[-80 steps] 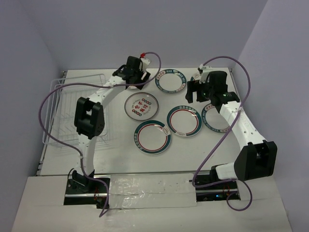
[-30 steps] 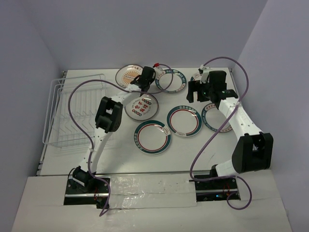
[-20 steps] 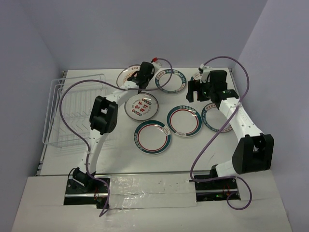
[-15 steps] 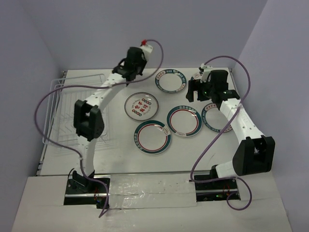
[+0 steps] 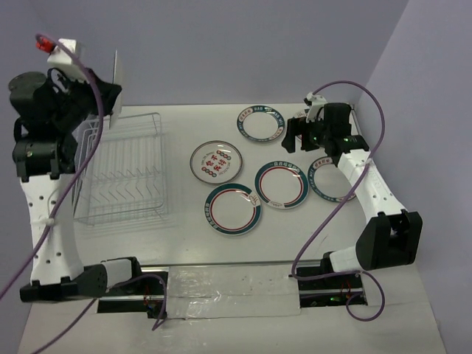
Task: Load the plates into the dish rack
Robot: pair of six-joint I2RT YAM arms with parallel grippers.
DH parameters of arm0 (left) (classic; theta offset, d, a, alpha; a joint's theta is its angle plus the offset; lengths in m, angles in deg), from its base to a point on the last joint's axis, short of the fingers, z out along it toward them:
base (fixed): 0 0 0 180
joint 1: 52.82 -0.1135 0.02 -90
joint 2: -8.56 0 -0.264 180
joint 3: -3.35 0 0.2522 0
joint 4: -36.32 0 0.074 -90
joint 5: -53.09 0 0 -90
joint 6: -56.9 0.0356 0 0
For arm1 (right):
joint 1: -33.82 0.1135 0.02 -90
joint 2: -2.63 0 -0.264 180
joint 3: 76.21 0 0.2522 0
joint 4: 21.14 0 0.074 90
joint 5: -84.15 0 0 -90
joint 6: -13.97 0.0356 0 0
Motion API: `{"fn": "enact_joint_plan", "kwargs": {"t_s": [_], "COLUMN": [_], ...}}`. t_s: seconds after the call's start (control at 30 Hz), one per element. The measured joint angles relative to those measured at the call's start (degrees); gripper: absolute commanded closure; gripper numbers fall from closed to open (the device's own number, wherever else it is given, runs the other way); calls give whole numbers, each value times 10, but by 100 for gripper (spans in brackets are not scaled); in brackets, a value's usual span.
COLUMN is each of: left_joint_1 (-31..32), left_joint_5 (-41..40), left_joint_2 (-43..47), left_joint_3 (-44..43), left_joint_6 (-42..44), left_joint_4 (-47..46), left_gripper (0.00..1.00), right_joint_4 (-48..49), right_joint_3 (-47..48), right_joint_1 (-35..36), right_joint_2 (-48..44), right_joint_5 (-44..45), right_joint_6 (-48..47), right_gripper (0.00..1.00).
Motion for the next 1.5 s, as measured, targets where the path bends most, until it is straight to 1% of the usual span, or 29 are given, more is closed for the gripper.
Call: {"fn": "enact_joint_plan", "kwargs": {"t_s": [0.1,0.13,0.27,0.33,0.47,0.53,0.6,0.7,0.83,1.0,1.2,1.5], "left_joint_1": [-82,-103,-227,-293,-412,-451,-478,-501,-506,-520,-523,-529], "left_joint_5": [92,112,216,271,353,381,397,400,402,402,401,400], "left_joint_2": [55,65,89,88,68,45,24,6,5,-3,-24,-55], "left_joint_3": [45,58,103,116,116,104,101,101,101,103,132,147], "left_joint_6": [-2,-2,29,61,158,206,235,268,289,296,299,304], "left_joint_4": [51,67,155,204,318,371,396,417,434,442,436,412], "left_gripper": [100,100,100,100,100,100,100,100,100,100,100,100], "right_joint_4": [0,0,0,0,0,0,0,0,0,0,-12,-27], "right_joint_3": [14,18,35,39,41,41,41,41,41,41,41,41], "right_joint_1": [5,8,20,25,33,36,38,39,40,42,42,42], "right_joint_2": [0,0,2,3,3,3,3,3,3,3,3,3], "right_joint_5": [-8,-10,-22,-28,-37,-40,-44,-51,-60,-68,-69,-65], "right_joint_6": [0,0,0,0,-2,-2,-2,-2,-3,-7,-13,-20], "right_gripper": [0,0,0,0,0,0,0,0,0,0,0,0]}}
